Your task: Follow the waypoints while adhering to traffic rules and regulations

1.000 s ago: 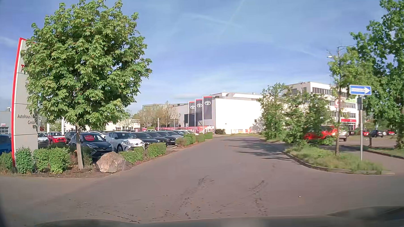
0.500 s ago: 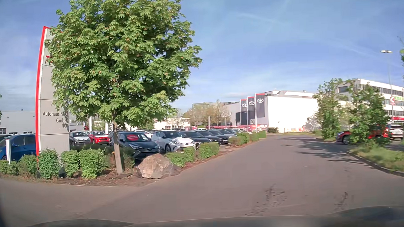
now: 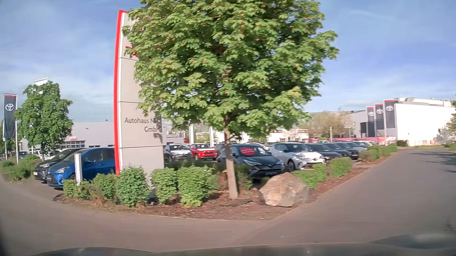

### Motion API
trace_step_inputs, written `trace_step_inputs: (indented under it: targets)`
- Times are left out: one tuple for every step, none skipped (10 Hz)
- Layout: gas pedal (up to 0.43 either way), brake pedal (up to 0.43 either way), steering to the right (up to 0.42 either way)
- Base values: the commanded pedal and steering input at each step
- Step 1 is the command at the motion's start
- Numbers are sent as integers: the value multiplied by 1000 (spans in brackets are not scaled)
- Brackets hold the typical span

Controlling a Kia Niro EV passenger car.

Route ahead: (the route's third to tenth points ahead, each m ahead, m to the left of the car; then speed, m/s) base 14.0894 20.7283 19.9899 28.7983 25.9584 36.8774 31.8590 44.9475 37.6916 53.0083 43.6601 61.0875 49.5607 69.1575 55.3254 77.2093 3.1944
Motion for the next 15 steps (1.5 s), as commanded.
trace_step_inputs:
  targets:
    - [0, 0, -873]
    - [0, 0, -873]
    - [8, 0, -873]
    - [28, 0, -867]
    - [28, 0, -851]
    - [47, 0, -818]
    - [59, 0, -786]
    - [59, 0, -729]
    - [110, 0, -673]
    - [118, 0, -605]
    - [130, 0, -550]
    - [138, 0, -482]
    - [157, 0, -413]
    - [189, 0, -377]
    - [209, 0, -331]
